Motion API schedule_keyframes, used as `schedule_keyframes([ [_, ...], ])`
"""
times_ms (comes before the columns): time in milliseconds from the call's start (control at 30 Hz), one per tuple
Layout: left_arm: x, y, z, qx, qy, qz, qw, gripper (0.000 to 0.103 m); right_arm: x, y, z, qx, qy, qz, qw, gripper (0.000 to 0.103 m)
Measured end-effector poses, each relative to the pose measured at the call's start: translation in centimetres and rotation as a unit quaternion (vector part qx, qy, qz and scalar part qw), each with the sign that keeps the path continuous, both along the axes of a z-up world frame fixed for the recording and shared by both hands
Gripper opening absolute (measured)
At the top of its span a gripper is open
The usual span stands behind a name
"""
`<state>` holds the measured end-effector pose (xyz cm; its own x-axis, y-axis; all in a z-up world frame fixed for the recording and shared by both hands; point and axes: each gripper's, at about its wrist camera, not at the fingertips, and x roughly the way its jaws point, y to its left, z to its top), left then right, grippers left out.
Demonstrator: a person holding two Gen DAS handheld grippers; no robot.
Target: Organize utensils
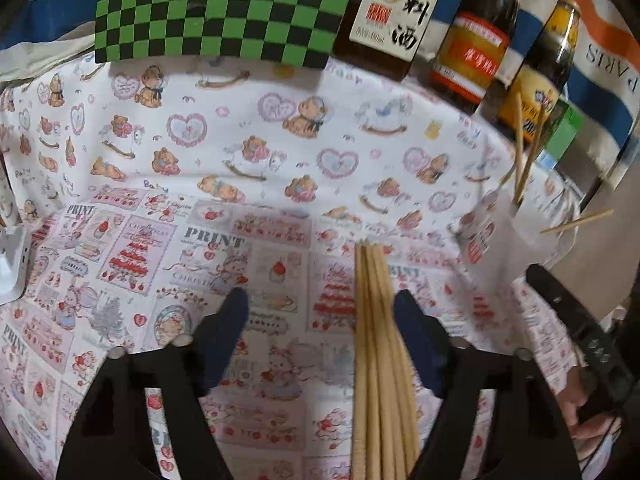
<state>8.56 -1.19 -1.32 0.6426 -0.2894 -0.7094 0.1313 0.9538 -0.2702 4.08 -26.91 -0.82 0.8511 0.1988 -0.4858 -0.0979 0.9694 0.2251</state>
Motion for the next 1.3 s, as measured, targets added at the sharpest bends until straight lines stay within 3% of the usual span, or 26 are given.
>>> schedule_keyframes([
  [100,-0.9,-0.9,0.9,0.023,-0.014,0.016,0.9995,0.036,0.0,0.3,-0.3,-0.023,-0.010,-0.024,0.999,0.044],
  [133,-1.4,-1.2,1.4,0.025,-0.029,0.022,0.9990,0.032,0.1,0.5,-0.5,-0.036,-0.013,-0.031,0.999,0.044],
  [233,-1.6,-1.9,2.4,0.022,-0.046,0.026,0.9984,0.032,0.2,0.2,-0.5,-0.033,-0.010,-0.032,0.999,0.044],
  [367,1.1,-4.5,2.0,0.032,-0.011,-0.013,0.9993,0.032,0.0,-1.0,-0.3,-0.001,-0.011,-0.037,0.999,0.044],
  [467,3.5,-6.6,0.3,0.061,0.019,-0.028,0.9975,0.033,0.0,-1.2,-0.4,-0.026,-0.023,-0.054,0.998,0.044],
  [533,4.3,-7.1,-0.4,0.094,0.009,0.006,0.9955,0.031,0.3,-1.4,-0.7,-0.027,-0.017,-0.058,0.998,0.044],
  [600,4.8,-7.7,-0.9,0.106,-0.003,-0.004,0.9944,0.031,0.5,-1.4,-1.1,-0.020,-0.002,-0.064,0.998,0.044],
  [767,6.2,-7.8,-2.7,0.086,0.000,-0.024,0.9960,0.031,0.6,-1.5,-1.2,-0.024,-0.003,-0.070,0.997,0.044],
  [900,6.9,-6.1,-3.4,0.023,0.024,-0.026,0.9991,0.025,1.2,-1.4,-1.6,-0.023,0.012,-0.068,0.997,0.044],
  [1100,6.8,-6.4,-3.5,0.033,0.026,-0.044,0.9981,0.022,1.2,-1.5,-1.6,-0.022,0.013,-0.067,0.997,0.044],
  [1300,7.4,-6.7,-3.9,0.043,0.040,-0.051,0.9969,0.004,1.3,-1.4,-1.6,-0.026,0.016,-0.068,0.997,0.045],
])
